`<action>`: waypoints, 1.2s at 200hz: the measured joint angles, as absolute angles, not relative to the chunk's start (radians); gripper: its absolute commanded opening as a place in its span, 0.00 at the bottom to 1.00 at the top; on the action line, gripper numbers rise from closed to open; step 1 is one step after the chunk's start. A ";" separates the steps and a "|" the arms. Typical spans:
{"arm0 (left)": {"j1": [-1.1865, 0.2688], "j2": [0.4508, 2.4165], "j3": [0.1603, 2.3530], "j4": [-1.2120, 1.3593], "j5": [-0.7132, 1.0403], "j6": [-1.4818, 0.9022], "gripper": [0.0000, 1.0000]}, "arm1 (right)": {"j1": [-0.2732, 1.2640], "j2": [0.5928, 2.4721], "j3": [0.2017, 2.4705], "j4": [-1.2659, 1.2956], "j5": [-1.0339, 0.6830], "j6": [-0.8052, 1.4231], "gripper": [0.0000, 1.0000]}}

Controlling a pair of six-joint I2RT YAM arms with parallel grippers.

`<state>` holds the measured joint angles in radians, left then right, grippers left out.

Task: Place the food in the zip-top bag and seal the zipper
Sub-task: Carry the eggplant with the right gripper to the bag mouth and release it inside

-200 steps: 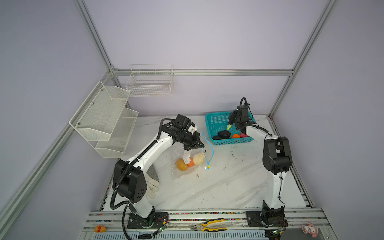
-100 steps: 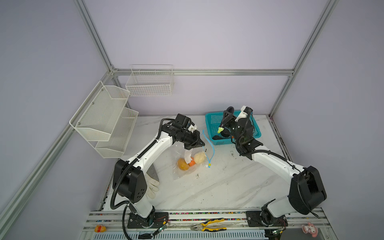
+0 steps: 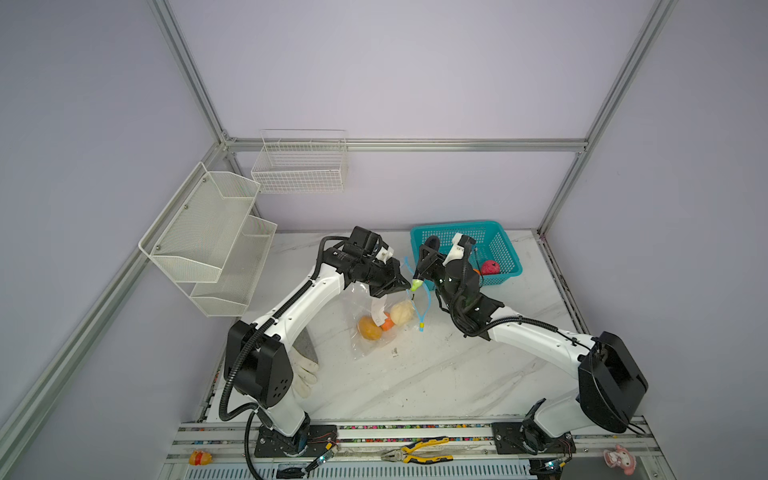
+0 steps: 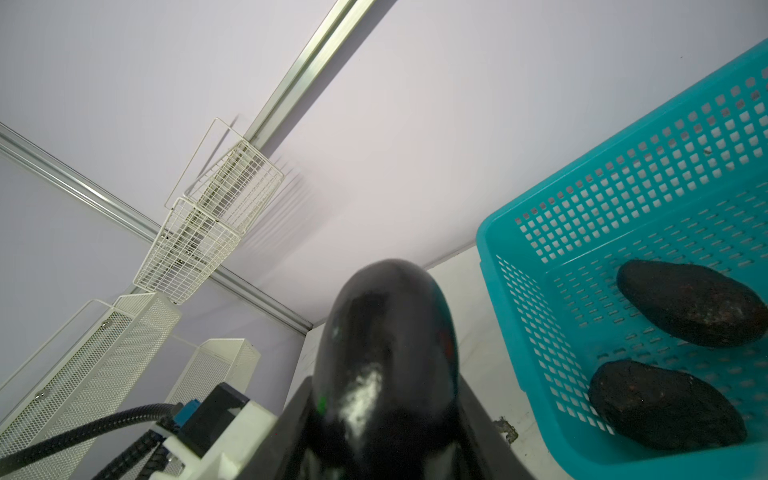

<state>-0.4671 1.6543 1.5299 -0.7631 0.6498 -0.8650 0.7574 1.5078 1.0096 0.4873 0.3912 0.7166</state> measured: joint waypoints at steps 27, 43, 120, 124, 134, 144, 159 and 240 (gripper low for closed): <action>-0.467 1.629 1.530 -0.763 0.646 -0.875 0.00 | 0.765 1.552 1.009 0.491 0.400 0.722 0.44; -0.467 1.606 1.530 -0.763 0.646 -0.877 0.00 | 0.768 1.579 1.009 0.491 0.400 0.725 0.44; -0.467 1.576 1.530 -0.751 0.639 -0.880 0.00 | 0.797 1.597 1.010 0.501 0.396 0.753 0.46; -0.467 1.576 1.530 -0.751 0.637 -0.880 0.00 | 0.800 1.597 1.010 0.501 0.396 0.756 0.46; -0.465 1.576 1.530 -0.757 0.638 -0.880 0.00 | 0.808 1.597 1.010 0.502 0.403 0.759 0.47; -0.465 1.575 1.530 -0.762 0.638 -0.880 0.00 | 0.812 1.596 1.010 0.501 0.407 0.760 0.47; -0.465 1.575 1.530 -0.768 0.640 -0.880 0.00 | 0.816 1.596 1.010 0.501 0.412 0.763 0.48; -0.466 1.570 1.529 -0.772 0.662 -0.880 0.00 | 0.826 1.571 1.007 0.473 0.427 0.760 0.60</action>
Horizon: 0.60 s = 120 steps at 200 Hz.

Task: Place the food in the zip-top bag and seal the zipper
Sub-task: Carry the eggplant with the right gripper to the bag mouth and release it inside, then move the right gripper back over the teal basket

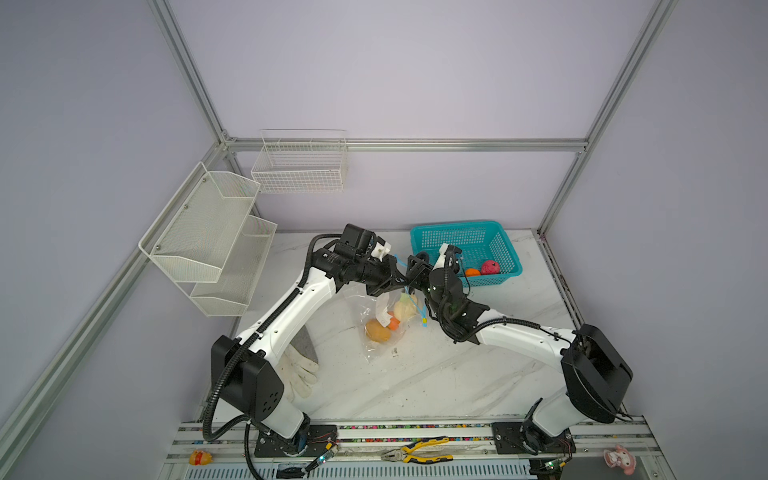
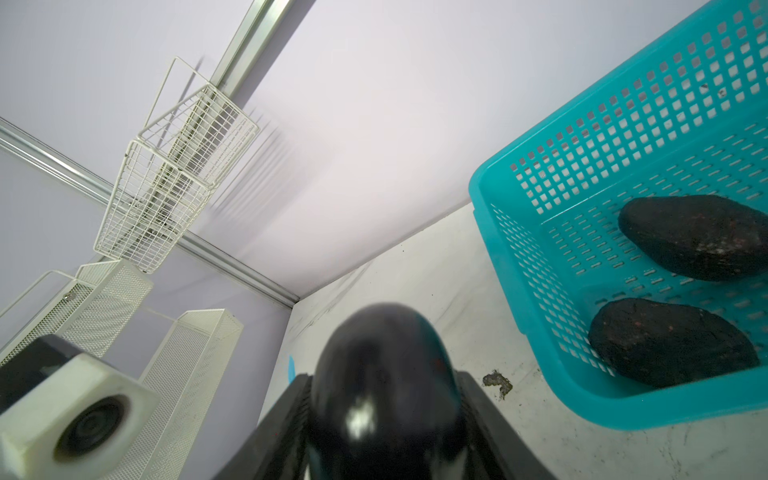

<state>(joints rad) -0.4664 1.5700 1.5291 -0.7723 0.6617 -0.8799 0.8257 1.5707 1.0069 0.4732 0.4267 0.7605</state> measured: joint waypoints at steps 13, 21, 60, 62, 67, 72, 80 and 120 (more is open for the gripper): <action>-0.467 1.569 1.529 -0.772 0.663 -0.880 0.00 | 0.826 1.569 1.007 0.471 0.427 0.759 0.61; -0.467 1.569 1.529 -0.773 0.664 -0.880 0.00 | 0.826 1.569 1.007 0.468 0.427 0.758 0.62; -0.467 1.568 1.529 -0.776 0.669 -0.880 0.00 | 0.826 1.562 1.008 0.447 0.426 0.752 0.64; -0.467 1.568 1.529 -0.776 0.670 -0.880 0.00 | 0.826 1.560 1.008 0.445 0.426 0.751 0.64; -0.467 1.568 1.529 -0.776 0.672 -0.880 0.00 | 0.826 1.557 1.009 0.437 0.426 0.750 0.64; -0.467 1.568 1.529 -0.776 0.675 -0.880 0.00 | 0.826 1.554 1.012 0.427 0.426 0.749 0.64; -0.467 1.568 1.528 -0.775 0.681 -0.880 0.00 | 0.826 1.547 1.018 0.410 0.426 0.743 0.64; -0.472 1.537 1.526 -0.762 0.697 -0.879 0.00 | 0.826 1.477 1.087 0.259 0.403 0.645 0.62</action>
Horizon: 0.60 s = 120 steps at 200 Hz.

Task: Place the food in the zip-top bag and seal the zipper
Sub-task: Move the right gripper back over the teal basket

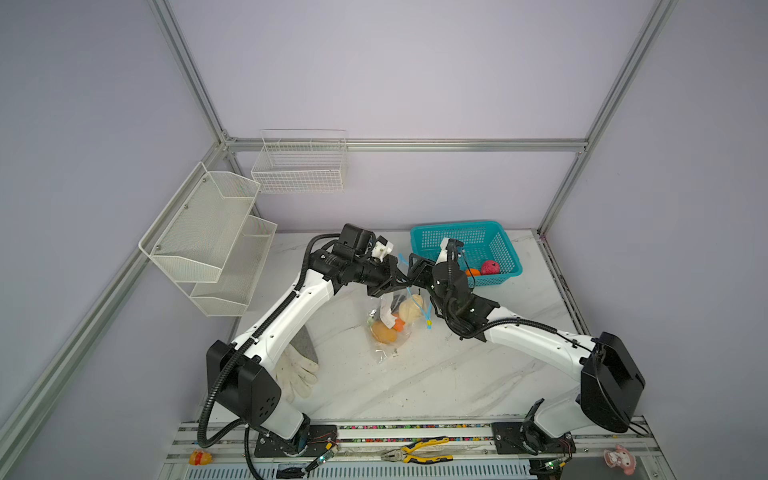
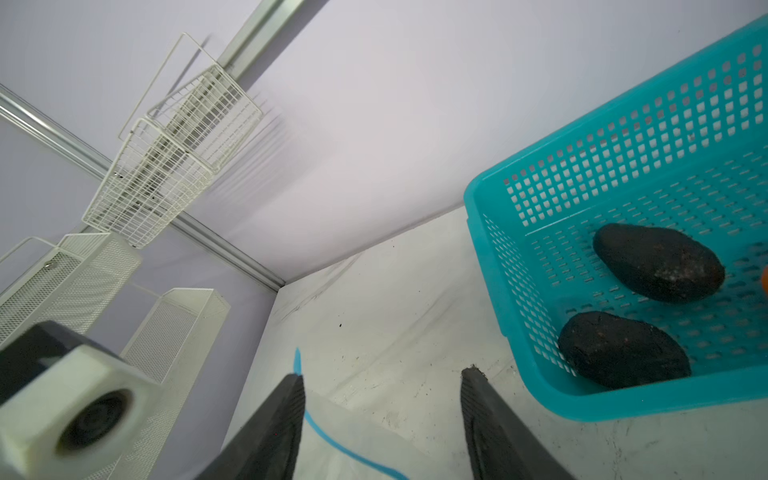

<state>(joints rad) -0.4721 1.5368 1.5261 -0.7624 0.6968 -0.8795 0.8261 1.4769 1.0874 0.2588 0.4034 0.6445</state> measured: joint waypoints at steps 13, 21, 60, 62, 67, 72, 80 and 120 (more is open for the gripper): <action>-0.467 1.536 1.526 -0.741 0.686 -0.879 0.00 | 0.838 1.416 1.096 0.211 0.385 0.595 0.60; -0.465 1.536 1.522 -0.732 0.680 -0.879 0.00 | 0.844 1.373 1.094 0.183 0.375 0.566 0.60; -0.460 1.537 1.488 -0.714 0.675 -0.879 0.00 | 0.840 1.174 1.025 0.110 0.308 0.473 0.60; -0.460 1.538 1.488 -0.714 0.675 -0.878 0.00 | 0.839 1.169 1.023 0.107 0.307 0.471 0.60; -0.461 1.539 1.486 -0.712 0.675 -0.878 0.00 | 0.836 1.158 1.020 0.094 0.299 0.466 0.60; -0.461 1.539 1.485 -0.712 0.675 -0.878 0.00 | 0.833 1.151 1.018 0.083 0.292 0.462 0.60; -0.461 1.539 1.483 -0.712 0.675 -0.876 0.00 | 0.827 1.147 1.017 0.062 0.277 0.458 0.60; -0.466 1.542 1.482 -0.713 0.677 -0.868 0.00 | 0.753 1.192 1.016 -0.035 0.173 0.455 0.60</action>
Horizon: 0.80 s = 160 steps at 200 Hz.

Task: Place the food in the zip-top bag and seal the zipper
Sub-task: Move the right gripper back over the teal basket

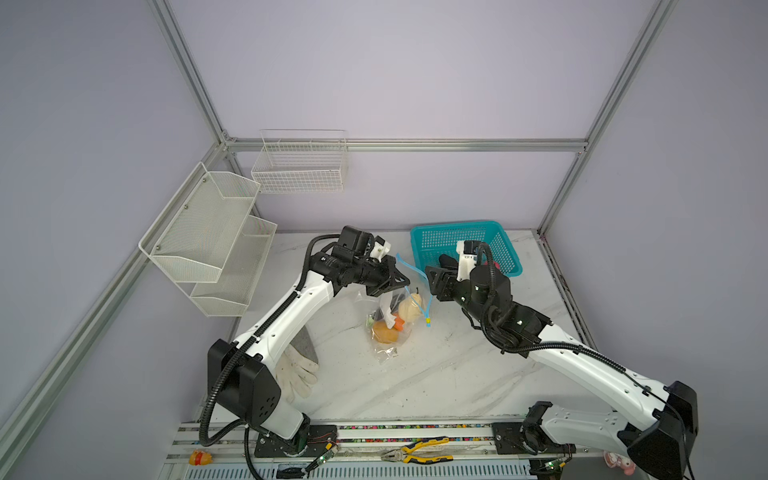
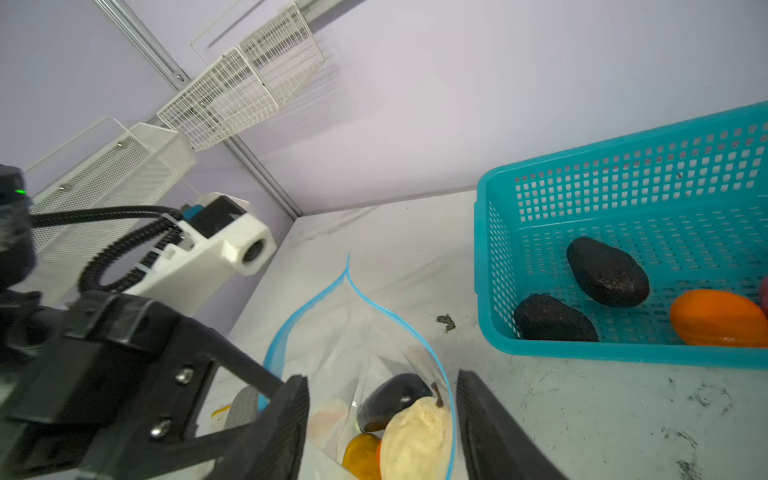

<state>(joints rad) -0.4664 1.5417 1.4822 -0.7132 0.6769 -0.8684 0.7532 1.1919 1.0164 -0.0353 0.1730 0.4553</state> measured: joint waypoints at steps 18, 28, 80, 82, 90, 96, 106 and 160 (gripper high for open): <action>-0.472 1.545 1.483 -0.716 0.677 -0.855 0.00 | 0.700 1.219 1.011 -0.060 0.114 0.460 0.60; -0.476 1.551 1.482 -0.716 0.677 -0.849 0.00 | 0.678 1.225 1.003 -0.068 0.089 0.460 0.60; -0.521 1.624 1.476 -0.723 0.680 -0.834 0.00 | 0.648 1.226 0.959 -0.089 0.056 0.427 0.66; -0.522 1.627 1.476 -0.724 0.680 -0.834 0.00 | 0.647 1.225 0.957 -0.089 0.056 0.425 0.66; -0.529 1.637 1.475 -0.726 0.680 -0.834 0.00 | 0.645 1.222 0.949 -0.092 0.056 0.420 0.66; -0.533 1.642 1.474 -0.728 0.678 -0.834 0.00 | 0.641 1.220 0.942 -0.093 0.057 0.416 0.66; -0.538 1.646 1.474 -0.728 0.675 -0.834 0.00 | 0.635 1.215 0.933 -0.094 0.060 0.413 0.66; -0.548 1.647 1.474 -0.727 0.662 -0.835 0.00 | 0.600 1.226 0.923 -0.093 0.060 0.386 0.61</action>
